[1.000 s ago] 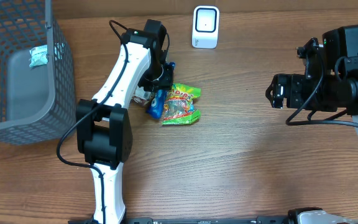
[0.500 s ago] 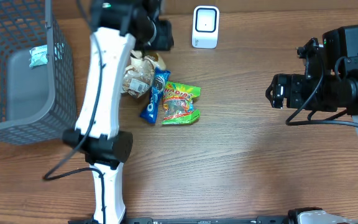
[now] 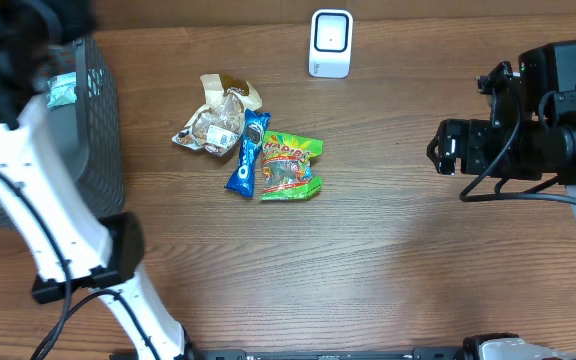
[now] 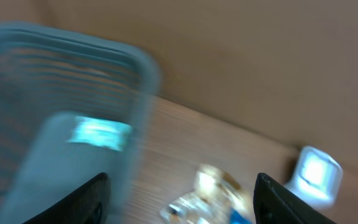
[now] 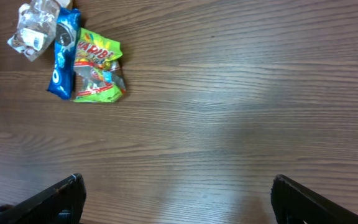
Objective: Scan the item barcode
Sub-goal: 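Carry the Oreo pack out and set it left of the Haribo bag, then return the left gripper into the basket over the mint-green wipes packet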
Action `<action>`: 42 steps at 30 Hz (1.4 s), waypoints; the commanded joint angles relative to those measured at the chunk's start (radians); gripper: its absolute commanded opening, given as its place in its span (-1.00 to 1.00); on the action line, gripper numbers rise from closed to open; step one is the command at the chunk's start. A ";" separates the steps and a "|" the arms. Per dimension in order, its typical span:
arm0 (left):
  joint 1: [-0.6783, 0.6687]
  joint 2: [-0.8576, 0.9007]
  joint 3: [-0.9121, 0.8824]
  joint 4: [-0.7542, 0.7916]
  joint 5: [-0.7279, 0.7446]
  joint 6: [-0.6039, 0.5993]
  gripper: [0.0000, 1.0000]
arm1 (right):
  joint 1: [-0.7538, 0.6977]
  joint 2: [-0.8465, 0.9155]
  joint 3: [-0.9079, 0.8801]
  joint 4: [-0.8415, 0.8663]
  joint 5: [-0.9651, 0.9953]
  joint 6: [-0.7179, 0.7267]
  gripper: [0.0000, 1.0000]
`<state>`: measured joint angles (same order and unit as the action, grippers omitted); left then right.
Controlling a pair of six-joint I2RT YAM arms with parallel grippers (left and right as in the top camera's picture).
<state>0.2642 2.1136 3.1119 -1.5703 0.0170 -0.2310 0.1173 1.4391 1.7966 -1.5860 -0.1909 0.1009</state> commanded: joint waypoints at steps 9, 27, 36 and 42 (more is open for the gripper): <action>0.222 0.089 -0.274 0.306 -0.076 -0.037 0.46 | -0.006 -0.002 -0.002 0.005 -0.031 -0.003 0.92; 0.204 0.418 -0.435 0.474 -0.068 -0.020 0.79 | -0.006 -0.002 -0.002 0.006 -0.031 -0.003 0.91; 0.186 0.544 -0.435 0.502 -0.080 0.000 0.93 | -0.006 -0.002 -0.002 0.006 -0.032 -0.002 0.91; 0.180 0.592 -0.435 0.531 -0.080 0.000 0.92 | -0.006 -0.002 -0.002 -0.002 -0.032 -0.002 0.91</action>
<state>0.4576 2.6682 2.6755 -1.0519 -0.0498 -0.2520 0.1173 1.4391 1.7966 -1.5883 -0.2138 0.1009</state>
